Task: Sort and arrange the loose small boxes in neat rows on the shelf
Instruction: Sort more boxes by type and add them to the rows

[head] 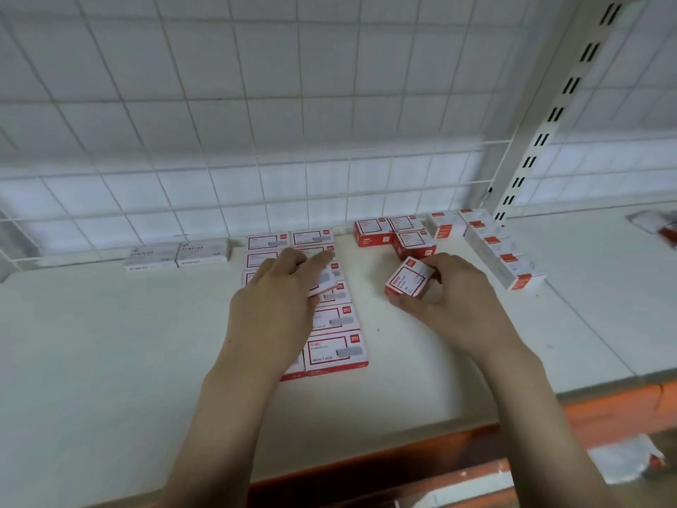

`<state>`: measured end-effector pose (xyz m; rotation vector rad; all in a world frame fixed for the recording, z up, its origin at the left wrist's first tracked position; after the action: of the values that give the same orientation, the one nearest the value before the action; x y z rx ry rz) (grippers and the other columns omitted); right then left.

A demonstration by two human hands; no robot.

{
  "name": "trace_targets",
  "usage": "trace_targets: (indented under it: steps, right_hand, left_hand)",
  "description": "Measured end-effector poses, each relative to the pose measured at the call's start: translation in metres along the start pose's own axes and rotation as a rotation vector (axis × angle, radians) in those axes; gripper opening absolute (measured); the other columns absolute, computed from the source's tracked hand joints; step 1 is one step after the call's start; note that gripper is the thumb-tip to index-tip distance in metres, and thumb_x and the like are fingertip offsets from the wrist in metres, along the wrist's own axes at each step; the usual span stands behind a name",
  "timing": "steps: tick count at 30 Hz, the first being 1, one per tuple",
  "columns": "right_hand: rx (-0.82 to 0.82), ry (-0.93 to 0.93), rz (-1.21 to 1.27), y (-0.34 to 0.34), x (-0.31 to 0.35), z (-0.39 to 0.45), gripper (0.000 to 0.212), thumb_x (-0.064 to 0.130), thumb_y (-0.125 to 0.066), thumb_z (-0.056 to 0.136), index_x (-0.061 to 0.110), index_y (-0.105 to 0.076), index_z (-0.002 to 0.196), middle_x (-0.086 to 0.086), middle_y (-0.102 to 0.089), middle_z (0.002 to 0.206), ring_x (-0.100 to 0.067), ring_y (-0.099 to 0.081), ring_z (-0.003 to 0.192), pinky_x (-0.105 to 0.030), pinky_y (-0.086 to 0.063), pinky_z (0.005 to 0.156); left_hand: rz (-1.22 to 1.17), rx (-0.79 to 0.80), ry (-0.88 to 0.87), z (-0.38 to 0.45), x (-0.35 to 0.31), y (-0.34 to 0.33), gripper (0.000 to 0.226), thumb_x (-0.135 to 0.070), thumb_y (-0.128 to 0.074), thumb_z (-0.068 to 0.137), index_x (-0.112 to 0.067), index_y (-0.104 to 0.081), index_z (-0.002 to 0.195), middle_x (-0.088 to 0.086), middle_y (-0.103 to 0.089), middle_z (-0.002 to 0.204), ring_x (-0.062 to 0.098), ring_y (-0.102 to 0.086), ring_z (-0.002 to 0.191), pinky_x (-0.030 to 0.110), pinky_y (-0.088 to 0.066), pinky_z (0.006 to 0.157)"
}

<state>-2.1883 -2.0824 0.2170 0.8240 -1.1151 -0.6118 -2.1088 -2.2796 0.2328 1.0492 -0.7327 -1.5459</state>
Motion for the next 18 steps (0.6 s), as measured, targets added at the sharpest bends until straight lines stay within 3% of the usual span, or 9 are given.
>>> trace_targets:
  steps: [3, 7, 9, 11, 13, 18]
  right_hand:
    - [0.004, -0.028, -0.041, -0.008, 0.003, 0.004, 0.058, 0.054, -0.069, 0.071, 0.018, -0.056, 0.115, -0.001, -0.059, 0.104, -0.020, -0.054, 0.098, -0.029, -0.044, 0.080]
    - [0.169, -0.044, -0.105, -0.022, 0.001, 0.002, 0.064, 0.060, -0.055, 0.080, 0.013, -0.050, 0.122, -0.004, -0.053, 0.114, -0.024, -0.047, 0.109, -0.029, -0.038, 0.088]
    - [0.160, 0.049, -0.096, -0.017, 0.002, -0.002, 0.056, 0.048, -0.052, 0.088, 0.014, -0.045, 0.130, -0.004, -0.048, 0.125, -0.025, -0.043, 0.116, -0.028, -0.034, 0.093]
    - [0.093, 0.227, -0.111, -0.008, 0.004, -0.005, 0.037, 0.025, -0.056, 0.090, 0.012, -0.054, 0.124, -0.004, -0.052, 0.126, -0.027, -0.047, 0.114, -0.024, -0.033, 0.092]
    - [0.092, 0.327, -0.112, -0.007, 0.001, -0.007, 0.032, 0.006, -0.063, 0.083, 0.011, -0.063, 0.115, -0.004, -0.059, 0.120, -0.027, -0.053, 0.111, -0.022, -0.034, 0.092]
    - [0.105, 0.402, -0.146, -0.021, 0.003, 0.002, 0.036, -0.003, -0.069, 0.073, 0.010, -0.069, 0.107, -0.008, -0.066, 0.109, -0.031, -0.059, 0.103, -0.024, -0.035, 0.090]
  left_hand:
    - [0.016, -0.011, -0.001, -0.001, 0.003, 0.002, 0.057, -0.011, -0.074, 0.074, -0.027, -0.057, 0.126, 0.000, -0.062, 0.105, 0.026, -0.060, 0.092, 0.031, -0.047, 0.054]
    - [0.023, 0.011, 0.070, -0.003, 0.003, 0.003, 0.055, -0.018, -0.061, 0.086, -0.034, -0.043, 0.136, -0.005, -0.054, 0.120, 0.020, -0.051, 0.109, 0.032, -0.047, 0.067]
    - [0.023, 0.026, 0.076, -0.003, 0.001, 0.002, 0.054, -0.020, -0.058, 0.088, -0.035, -0.041, 0.137, -0.005, -0.053, 0.123, 0.019, -0.050, 0.112, 0.032, -0.048, 0.070]
    - [0.018, 0.037, 0.088, -0.003, 0.000, 0.000, 0.054, -0.020, -0.058, 0.089, -0.034, -0.040, 0.138, -0.004, -0.052, 0.125, 0.020, -0.049, 0.113, 0.034, -0.049, 0.071]
    - [0.018, 0.067, 0.108, -0.001, -0.003, -0.004, 0.055, -0.021, -0.055, 0.091, -0.035, -0.036, 0.140, -0.005, -0.050, 0.128, 0.019, -0.046, 0.116, 0.035, -0.049, 0.075]
    - [-0.009, 0.127, 0.141, 0.001, -0.012, -0.008, 0.059, -0.026, -0.053, 0.092, -0.033, -0.024, 0.144, -0.011, -0.039, 0.141, 0.014, -0.039, 0.127, 0.034, -0.044, 0.090]
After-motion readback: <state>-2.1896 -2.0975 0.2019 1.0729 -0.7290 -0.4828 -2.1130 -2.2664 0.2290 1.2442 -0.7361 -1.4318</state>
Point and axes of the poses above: each hand's wrist, its own z-axis towards the middle knuckle, its own y-axis out of the back of the hand, x = y × z, the point moved 5 cm from there along z, towards the middle knuckle
